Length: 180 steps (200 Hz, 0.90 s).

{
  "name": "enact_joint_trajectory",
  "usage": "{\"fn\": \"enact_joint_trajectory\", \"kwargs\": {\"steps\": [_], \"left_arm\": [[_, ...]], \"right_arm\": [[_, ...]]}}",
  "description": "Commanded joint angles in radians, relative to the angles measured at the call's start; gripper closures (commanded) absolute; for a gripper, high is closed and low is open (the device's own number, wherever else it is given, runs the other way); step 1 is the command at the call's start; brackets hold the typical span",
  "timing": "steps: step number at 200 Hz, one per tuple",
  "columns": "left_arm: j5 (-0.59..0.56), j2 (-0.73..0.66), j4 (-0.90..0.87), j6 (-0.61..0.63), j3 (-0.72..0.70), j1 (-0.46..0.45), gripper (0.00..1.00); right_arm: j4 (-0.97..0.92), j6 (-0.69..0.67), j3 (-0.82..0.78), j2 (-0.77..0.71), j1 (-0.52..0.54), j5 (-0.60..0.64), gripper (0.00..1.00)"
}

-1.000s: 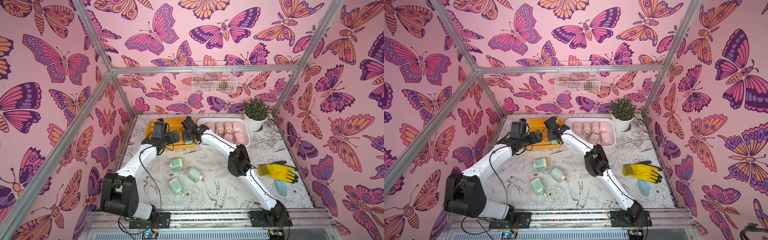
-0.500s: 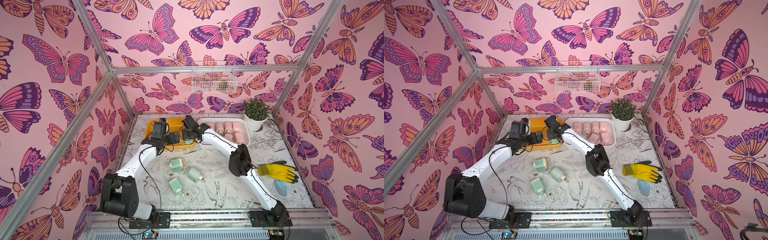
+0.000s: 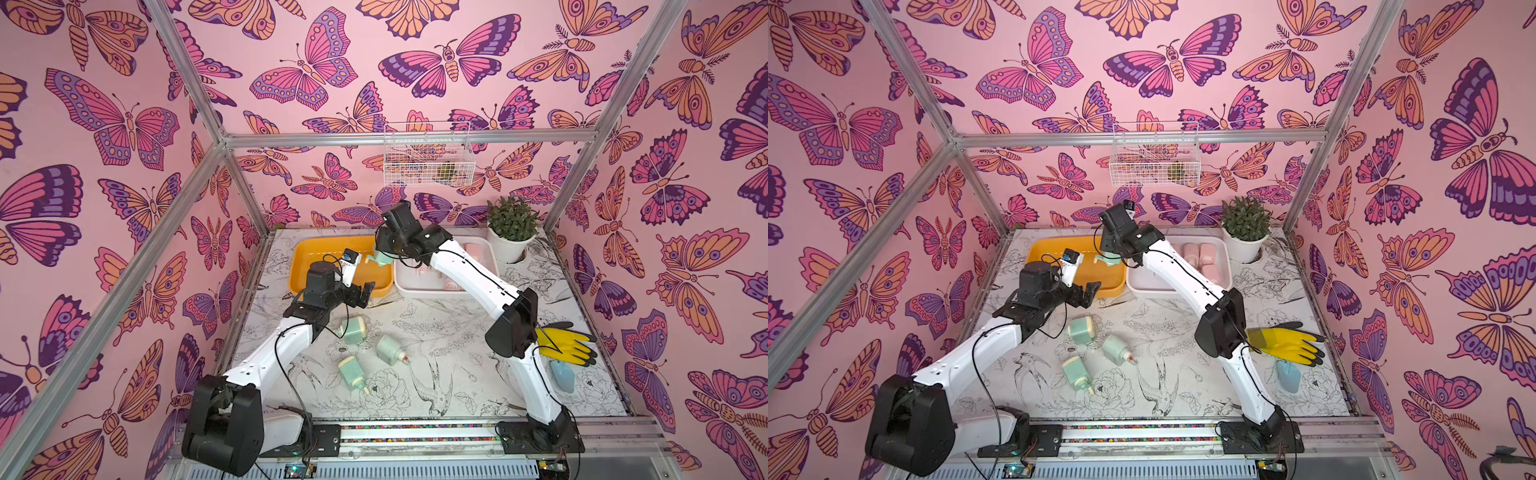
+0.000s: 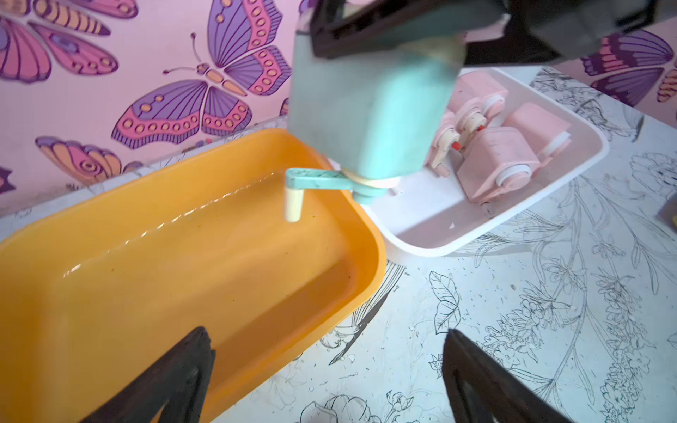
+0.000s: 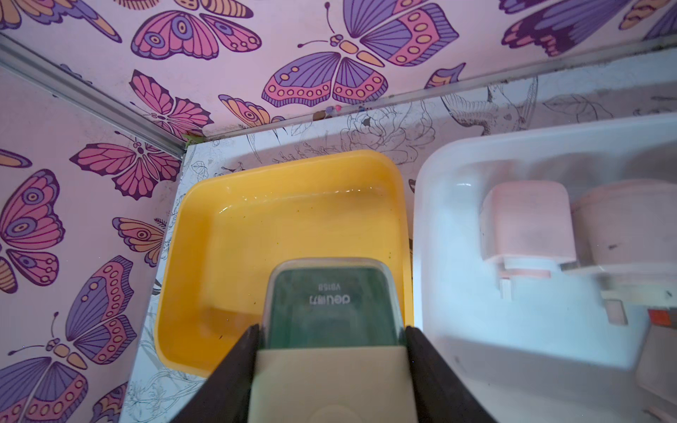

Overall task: Place the pencil sharpeners by color into the storage box
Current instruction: Place the pencil sharpener in the storage box.

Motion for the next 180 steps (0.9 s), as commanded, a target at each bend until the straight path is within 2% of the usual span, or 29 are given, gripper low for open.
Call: {"fn": "enact_joint_trajectory", "kwargs": {"steps": [1, 24, 51, 118, 180], "left_arm": [[-0.012, -0.017, 0.113, 0.123, -0.013, -0.052, 0.00], [-0.125, 0.046, 0.212, 0.227, -0.034, -0.123, 0.00], [-0.194, 0.115, 0.303, 0.269, -0.032, -0.144, 0.00], [-0.193, 0.209, 0.357, 0.267, 0.020, -0.163, 0.10], [-0.147, 0.252, 0.465, 0.298, -0.031, -0.167, 0.08]], "right_arm": [[-0.079, 0.153, -0.001, -0.022, 0.007, 0.000, 1.00], [-0.099, 0.222, 0.002, -0.022, 0.007, -0.034, 1.00], [-0.112, 0.260, -0.003, -0.034, 0.010, -0.062, 1.00], [-0.056, 0.321, -0.090, -0.082, 0.009, -0.139, 1.00], [-0.043, 0.351, -0.107, -0.103, 0.003, -0.166, 1.00]]}}
